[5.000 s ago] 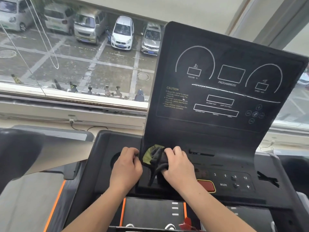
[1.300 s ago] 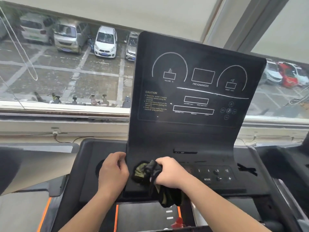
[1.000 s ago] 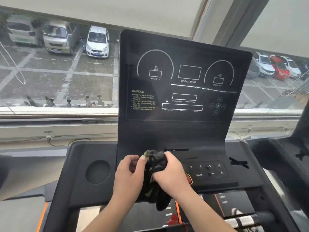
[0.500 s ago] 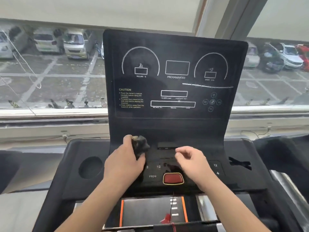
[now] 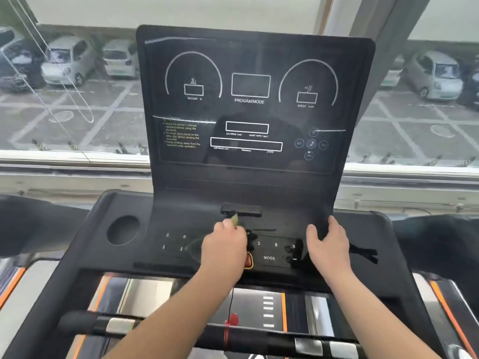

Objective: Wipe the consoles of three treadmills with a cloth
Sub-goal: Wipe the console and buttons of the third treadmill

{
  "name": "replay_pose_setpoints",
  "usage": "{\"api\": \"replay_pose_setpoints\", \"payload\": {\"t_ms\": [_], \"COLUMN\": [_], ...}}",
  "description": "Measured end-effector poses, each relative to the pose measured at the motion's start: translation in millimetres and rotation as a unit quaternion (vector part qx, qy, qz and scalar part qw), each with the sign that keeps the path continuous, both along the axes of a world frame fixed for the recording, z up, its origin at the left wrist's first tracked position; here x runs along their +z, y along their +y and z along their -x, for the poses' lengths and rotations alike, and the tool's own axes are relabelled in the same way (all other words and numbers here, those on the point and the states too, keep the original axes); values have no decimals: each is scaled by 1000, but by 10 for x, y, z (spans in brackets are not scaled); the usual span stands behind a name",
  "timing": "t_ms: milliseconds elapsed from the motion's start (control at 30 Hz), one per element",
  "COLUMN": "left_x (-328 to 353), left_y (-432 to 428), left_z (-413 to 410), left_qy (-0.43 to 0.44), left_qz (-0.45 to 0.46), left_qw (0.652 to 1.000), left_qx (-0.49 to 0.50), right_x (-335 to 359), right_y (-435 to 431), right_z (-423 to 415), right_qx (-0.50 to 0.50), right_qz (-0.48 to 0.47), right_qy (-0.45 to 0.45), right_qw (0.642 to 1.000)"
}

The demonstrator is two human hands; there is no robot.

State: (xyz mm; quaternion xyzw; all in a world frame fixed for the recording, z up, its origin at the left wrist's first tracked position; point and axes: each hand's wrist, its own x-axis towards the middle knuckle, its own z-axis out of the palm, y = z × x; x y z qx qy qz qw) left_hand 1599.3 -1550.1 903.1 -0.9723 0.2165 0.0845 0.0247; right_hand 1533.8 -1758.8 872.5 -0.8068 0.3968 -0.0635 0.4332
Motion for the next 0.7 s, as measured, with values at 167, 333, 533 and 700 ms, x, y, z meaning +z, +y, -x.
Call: {"api": "replay_pose_setpoints", "payload": {"t_ms": [167, 333, 533, 700], "left_x": [-80, -45, -96, -148], "left_y": [-76, 342, -391, -604], "left_z": [-27, -120, 129, 50], "left_qy": [5, -20, -9, -38], "left_qz": [31, -17, 43, 48], "left_qw": [991, 999, 995, 991], "left_qx": [-133, -35, -84, -116], "right_x": [31, 102, 96, 92], "right_y": [-111, -255, -375, -524], "right_z": [22, 58, 111, 101], "right_qx": [9, 5, -54, -31], "right_qz": [13, 42, -46, -80], "right_qy": [1, 23, -8, -15], "right_qw": [1000, 999, 997, 996]}}
